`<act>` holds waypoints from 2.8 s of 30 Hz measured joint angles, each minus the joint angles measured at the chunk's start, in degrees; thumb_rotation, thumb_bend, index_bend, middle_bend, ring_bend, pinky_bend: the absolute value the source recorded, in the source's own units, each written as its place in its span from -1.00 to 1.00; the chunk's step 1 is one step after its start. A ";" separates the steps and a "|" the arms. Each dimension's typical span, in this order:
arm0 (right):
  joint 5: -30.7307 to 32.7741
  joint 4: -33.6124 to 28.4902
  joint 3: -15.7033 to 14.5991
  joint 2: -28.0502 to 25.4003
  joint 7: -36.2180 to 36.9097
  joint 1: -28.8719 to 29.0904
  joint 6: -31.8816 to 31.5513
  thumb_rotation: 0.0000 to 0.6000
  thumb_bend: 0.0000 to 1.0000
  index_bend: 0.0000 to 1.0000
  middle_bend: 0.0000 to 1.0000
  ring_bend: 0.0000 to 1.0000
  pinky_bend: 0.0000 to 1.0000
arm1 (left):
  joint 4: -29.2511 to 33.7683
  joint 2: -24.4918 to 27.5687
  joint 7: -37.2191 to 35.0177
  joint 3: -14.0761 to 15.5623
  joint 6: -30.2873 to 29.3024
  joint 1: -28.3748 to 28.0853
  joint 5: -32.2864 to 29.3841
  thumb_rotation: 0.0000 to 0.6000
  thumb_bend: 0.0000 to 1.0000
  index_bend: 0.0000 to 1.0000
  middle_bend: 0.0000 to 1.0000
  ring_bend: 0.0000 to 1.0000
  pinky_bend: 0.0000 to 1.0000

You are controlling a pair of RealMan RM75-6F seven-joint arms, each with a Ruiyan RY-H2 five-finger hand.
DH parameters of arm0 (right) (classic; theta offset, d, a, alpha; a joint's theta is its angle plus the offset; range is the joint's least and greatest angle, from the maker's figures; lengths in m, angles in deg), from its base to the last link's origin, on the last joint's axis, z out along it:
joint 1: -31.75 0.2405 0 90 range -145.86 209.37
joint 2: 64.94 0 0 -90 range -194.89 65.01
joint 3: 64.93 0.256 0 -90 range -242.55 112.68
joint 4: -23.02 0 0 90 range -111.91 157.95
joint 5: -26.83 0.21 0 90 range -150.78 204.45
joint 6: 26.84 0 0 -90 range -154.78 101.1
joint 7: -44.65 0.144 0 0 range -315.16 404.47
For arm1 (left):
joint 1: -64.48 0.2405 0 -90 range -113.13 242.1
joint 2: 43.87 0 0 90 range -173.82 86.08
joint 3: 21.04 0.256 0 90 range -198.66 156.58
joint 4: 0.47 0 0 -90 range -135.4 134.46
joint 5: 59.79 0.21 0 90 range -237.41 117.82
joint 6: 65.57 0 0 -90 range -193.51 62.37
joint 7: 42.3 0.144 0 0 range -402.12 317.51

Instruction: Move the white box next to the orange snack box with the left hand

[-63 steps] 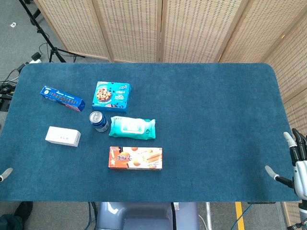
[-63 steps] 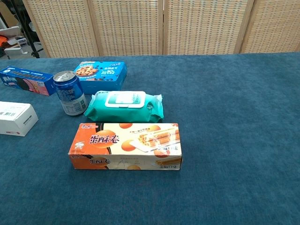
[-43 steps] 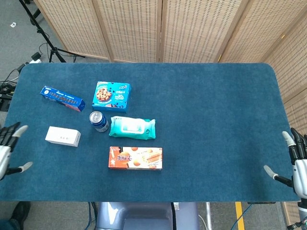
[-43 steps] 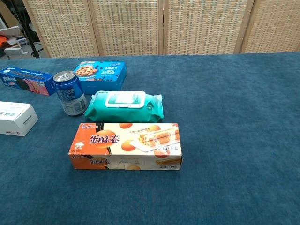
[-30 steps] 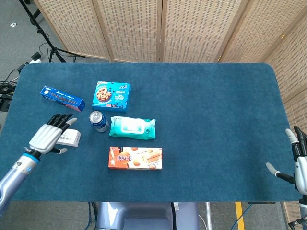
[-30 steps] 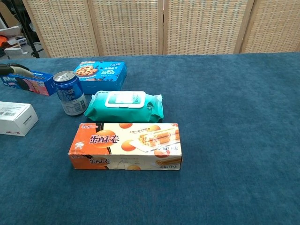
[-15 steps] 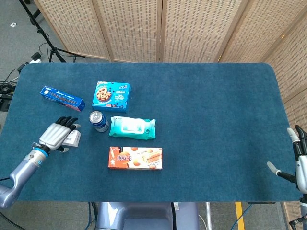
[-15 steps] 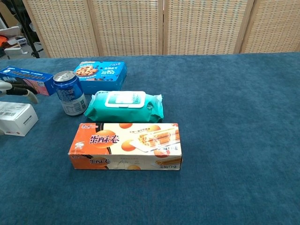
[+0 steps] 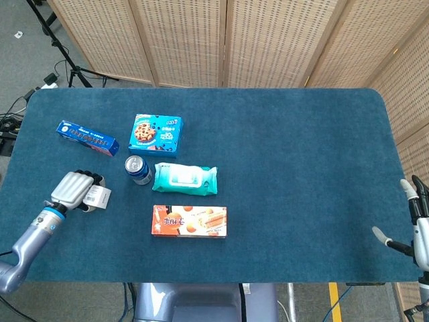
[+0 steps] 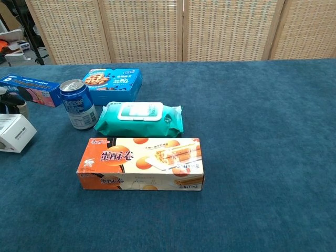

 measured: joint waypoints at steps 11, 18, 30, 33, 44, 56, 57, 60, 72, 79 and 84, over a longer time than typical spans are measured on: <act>-1.23 -0.26 -0.48 -0.24 0.37 -0.16 -0.40 1.00 -1.00 -1.00 -1.00 -1.00 -1.00 | 7.22 4.71 -23.03 1.37 -14.73 5.61 4.78 1.00 -0.75 0.00 -0.01 -0.28 -0.28; -1.78 -0.30 -0.80 -0.11 0.11 0.04 -0.17 1.00 -1.00 -1.00 -1.00 -1.00 -1.00 | 4.63 2.75 -47.13 3.35 -24.56 9.25 9.13 1.00 -0.75 0.02 0.01 -0.28 -0.28; -1.36 -0.31 -0.76 0.32 -0.97 0.30 0.33 1.00 -1.00 -1.00 -1.00 -1.00 -1.00 | -18.36 -12.03 -74.90 5.70 -30.08 11.36 11.16 1.00 -0.78 0.02 0.02 -0.29 -0.28; -1.18 -0.31 -0.70 0.31 -0.95 0.33 0.42 1.00 -1.00 -1.00 -1.00 -1.00 -1.00 | -21.91 -14.29 -76.01 6.59 -29.57 11.25 11.39 1.00 -0.80 -0.06 -0.19 -0.45 -0.37; -0.73 -0.45 -0.30 0.24 -1.05 0.06 -0.30 1.00 -1.00 -1.00 -1.00 -1.00 -1.00 | -21.07 -12.30 -63.64 9.56 -29.87 12.41 12.81 1.00 -1.00 -1.00 -1.00 -1.00 -1.00; -0.78 -0.64 -0.34 -0.07 -0.55 -0.15 -0.51 1.00 -1.00 -1.00 -1.00 -1.00 -1.00 | -7.16 -1.55 -43.78 10.82 -31.55 14.65 12.39 1.00 -1.00 -1.00 -1.00 -1.00 -1.00; -0.83 -0.64 -0.35 -0.09 -0.49 -0.16 -0.53 1.00 -1.00 -1.00 -1.00 -1.00 -1.00 | -4.85 -0.37 -40.92 10.74 -30.99 14.57 11.96 1.00 -1.00 -1.00 -1.00 -1.00 -1.00; -1.00 -0.67 -0.38 -0.20 -0.18 -0.27 -0.78 1.00 -1.00 -1.00 -1.00 -1.00 -1.00 | 4.68 3.94 -29.85 10.16 -27.85 13.79 9.76 1.00 -1.00 -1.00 -1.00 -1.00 -1.00; -0.48 -0.51 -0.13 -0.49 0.68 -0.35 -0.68 1.00 -1.00 -1.00 -1.00 -1.00 -1.00 | 33.22 17.91 5.75 6.42 -12.01 7.97 -5.12 1.00 -1.00 -1.00 -1.00 -1.00 -1.00; -0.26 -0.38 -0.02 -0.60 1.14 -0.37 -0.61 1.00 -1.00 -1.00 -1.00 -1.00 -1.00 | 37.34 18.64 19.28 4.73 -8.78 5.55 -14.95 1.00 -1.00 -0.97 -0.99 -1.00 -0.91; -0.29 -0.40 -0.02 -0.61 1.16 -0.36 -0.60 1.00 -1.00 -1.00 -1.00 -1.00 -1.00 | 37.67 16.46 23.43 3.65 -8.17 4.47 -18.13 1.00 -0.98 -0.45 -0.46 -0.70 -0.55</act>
